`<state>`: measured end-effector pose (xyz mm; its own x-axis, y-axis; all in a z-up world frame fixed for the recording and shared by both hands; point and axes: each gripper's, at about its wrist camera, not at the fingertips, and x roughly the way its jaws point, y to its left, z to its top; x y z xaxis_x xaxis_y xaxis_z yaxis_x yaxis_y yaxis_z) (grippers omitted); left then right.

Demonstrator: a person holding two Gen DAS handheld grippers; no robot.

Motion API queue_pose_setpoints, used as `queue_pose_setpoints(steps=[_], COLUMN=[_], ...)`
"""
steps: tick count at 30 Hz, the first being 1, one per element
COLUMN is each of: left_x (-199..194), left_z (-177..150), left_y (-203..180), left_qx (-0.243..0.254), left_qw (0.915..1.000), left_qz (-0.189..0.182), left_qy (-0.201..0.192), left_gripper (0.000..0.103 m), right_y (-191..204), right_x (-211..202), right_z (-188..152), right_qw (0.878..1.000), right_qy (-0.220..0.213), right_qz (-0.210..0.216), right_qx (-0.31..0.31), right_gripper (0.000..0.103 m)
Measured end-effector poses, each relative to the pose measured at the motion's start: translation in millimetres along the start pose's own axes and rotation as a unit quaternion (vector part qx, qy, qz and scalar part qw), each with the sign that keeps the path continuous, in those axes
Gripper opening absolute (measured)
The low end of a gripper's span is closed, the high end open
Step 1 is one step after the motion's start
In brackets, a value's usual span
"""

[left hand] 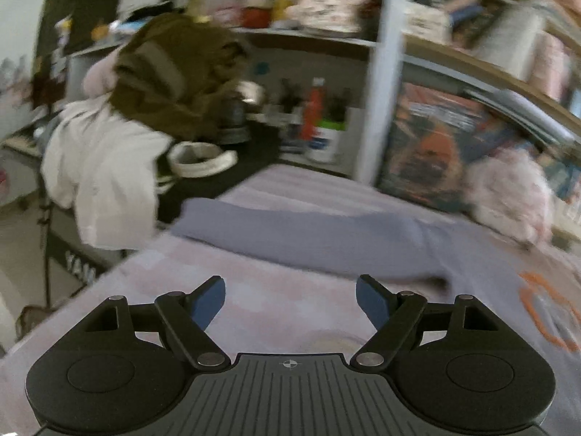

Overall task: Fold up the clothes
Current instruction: 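Move the left gripper to the lavender sleeve cuff and grasp it, then lift the sleeve with the left gripper and fold it across the sweater body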

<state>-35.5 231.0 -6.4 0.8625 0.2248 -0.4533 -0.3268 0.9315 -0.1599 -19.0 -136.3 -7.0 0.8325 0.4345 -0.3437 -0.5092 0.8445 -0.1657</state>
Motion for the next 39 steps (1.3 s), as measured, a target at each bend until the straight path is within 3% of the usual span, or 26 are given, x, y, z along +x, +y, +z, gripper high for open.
queue_pose_setpoints(steps=[5,12,14,19,22,26,29,30,34,37,39], left_x=[42,82,94,109,111,116,123,126,134,133,125], left_z=[25,49,54,50,49,47,45,45,43,43,46], left_y=[30,50,56,67,61,51,33,26,26,26,15], left_qx=[-0.055,-0.062,-0.07,-0.13,-0.134,-0.165,-0.154,-0.144,-0.168,-0.175,-0.147], left_qw=[0.9977,0.9938,0.9918,0.9872,0.9877,0.9846,0.9857,0.9874,0.9841,0.9831,0.9884], left_qz=[0.025,0.086,0.096,0.075,0.06,0.009,-0.019,-0.011,0.03,0.035,0.025], left_qy=[0.031,0.037,0.047,0.054,0.053,0.057,0.066,0.063,0.049,0.041,0.028], left_gripper=[0.078,0.077,0.069,0.054,0.053,0.051,0.043,0.04,0.01,0.004,0.004], right_y=[-9,-11,-8,-8,-12,-12,-12,-12,-13,-13,-13], right_x=[11,27,33,39,42,43,42,41,41,42,42], right_z=[2,-4,-5,-7,-8,-9,-9,-9,-9,-9,-9], right_qw=[1.0,0.998,0.996,0.994,0.993,0.992,0.992,0.992,0.992,0.992,0.992], right_qy=[0.008,0.053,0.072,0.09,0.102,0.105,0.103,0.103,0.102,0.104,0.104], right_qz=[0.008,0.024,0.039,0.045,0.044,0.047,0.046,0.046,0.046,0.041,0.04], right_qx=[0.014,0.033,0.033,0.036,0.049,0.05,0.049,0.049,0.051,0.052,0.051], right_gripper=[0.098,0.098,0.098,0.098,0.098,0.098,0.098,0.098,0.098,0.098,0.098])
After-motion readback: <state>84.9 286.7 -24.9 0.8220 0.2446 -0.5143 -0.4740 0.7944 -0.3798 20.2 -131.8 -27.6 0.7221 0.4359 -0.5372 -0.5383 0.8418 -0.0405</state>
